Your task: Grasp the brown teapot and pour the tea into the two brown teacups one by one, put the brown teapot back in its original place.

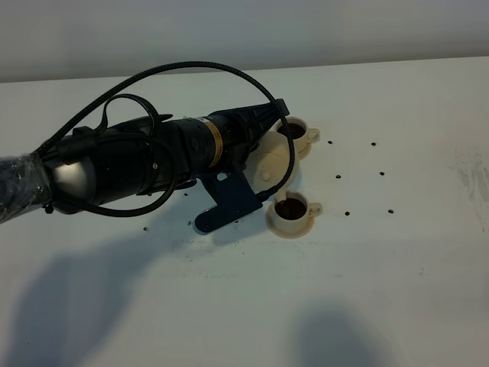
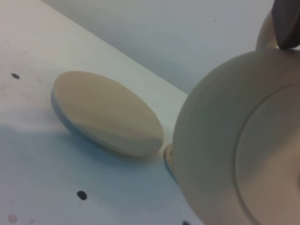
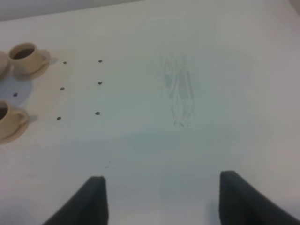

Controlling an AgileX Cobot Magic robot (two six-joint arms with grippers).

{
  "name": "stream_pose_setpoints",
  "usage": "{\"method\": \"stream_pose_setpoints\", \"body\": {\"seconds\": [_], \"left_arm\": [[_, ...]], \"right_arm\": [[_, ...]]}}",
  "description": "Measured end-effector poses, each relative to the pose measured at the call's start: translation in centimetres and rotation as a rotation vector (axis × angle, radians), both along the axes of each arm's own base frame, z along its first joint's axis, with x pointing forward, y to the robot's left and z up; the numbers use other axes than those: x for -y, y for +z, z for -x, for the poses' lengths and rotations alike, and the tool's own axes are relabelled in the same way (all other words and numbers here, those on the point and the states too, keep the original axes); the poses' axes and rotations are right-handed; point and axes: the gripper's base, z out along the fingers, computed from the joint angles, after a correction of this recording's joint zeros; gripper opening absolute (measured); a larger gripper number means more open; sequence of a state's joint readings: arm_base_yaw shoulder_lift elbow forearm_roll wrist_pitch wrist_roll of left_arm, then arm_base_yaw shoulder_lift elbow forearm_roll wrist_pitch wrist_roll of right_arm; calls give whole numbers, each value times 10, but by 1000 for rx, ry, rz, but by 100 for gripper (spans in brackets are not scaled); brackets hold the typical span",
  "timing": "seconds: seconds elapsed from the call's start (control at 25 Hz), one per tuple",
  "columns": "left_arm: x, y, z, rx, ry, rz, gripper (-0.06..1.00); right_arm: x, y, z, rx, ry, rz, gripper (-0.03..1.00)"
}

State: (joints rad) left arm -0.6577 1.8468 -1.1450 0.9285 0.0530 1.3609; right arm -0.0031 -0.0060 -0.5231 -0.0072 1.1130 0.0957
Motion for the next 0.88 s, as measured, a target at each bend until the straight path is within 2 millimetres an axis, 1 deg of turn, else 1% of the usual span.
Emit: {"method": "stream_pose_setpoints", "body": {"seconds": [0.88], "left_arm": [[0, 0, 0, 1, -2, -2, 9]], "right_arm": [[0, 0, 0, 0, 0, 0, 50]]}}
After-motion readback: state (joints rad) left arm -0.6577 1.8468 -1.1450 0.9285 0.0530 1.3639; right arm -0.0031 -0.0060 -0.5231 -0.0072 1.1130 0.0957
